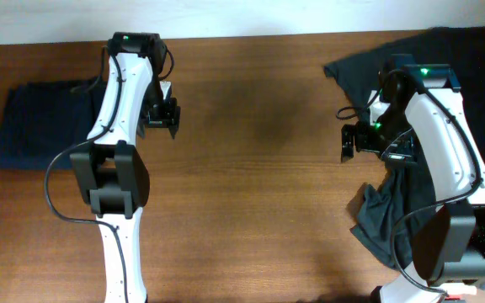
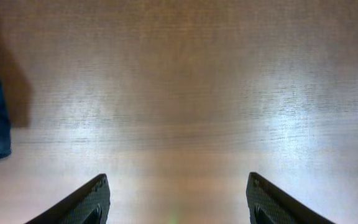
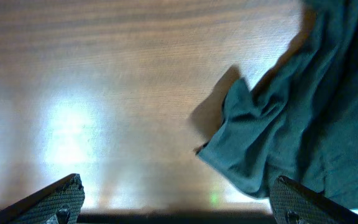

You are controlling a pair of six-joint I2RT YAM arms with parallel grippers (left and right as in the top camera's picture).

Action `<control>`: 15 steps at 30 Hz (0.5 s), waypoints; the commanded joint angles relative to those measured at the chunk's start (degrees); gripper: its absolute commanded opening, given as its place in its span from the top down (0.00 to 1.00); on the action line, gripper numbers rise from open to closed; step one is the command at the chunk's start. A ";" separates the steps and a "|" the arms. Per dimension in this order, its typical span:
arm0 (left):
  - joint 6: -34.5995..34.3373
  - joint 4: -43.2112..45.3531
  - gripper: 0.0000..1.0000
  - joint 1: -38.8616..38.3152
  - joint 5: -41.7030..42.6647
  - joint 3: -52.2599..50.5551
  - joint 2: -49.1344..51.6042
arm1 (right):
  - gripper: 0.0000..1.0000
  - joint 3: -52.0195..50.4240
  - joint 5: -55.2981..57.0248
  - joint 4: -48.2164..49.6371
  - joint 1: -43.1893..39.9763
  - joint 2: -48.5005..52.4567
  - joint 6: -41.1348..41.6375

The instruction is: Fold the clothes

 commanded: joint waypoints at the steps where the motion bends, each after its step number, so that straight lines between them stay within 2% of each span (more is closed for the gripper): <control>1: -0.74 0.02 0.30 -1.07 2.89 -0.55 -2.56 | 0.01 0.48 -2.56 -3.15 0.00 -1.33 -1.70; 4: -0.74 0.02 0.30 -2.80 3.80 -4.90 -6.71 | 0.01 0.22 -2.49 -4.31 0.00 -3.72 -1.73; 6: -0.81 0.02 0.31 -3.67 2.82 -9.90 -11.41 | 0.01 -1.33 -1.81 0.11 0.00 -9.49 -1.66; 9: -1.03 2.05 0.41 -3.93 0.90 -19.39 -21.33 | 0.01 -6.86 0.22 8.90 0.00 -22.12 -1.70; 12: -1.03 16.50 0.39 -3.93 0.81 -35.01 -37.77 | 0.01 -15.61 3.04 15.76 0.00 -35.10 -1.68; 15: -0.94 27.02 0.34 -3.91 0.72 -47.98 -51.45 | 0.01 -24.26 3.08 21.57 0.00 -44.83 -1.66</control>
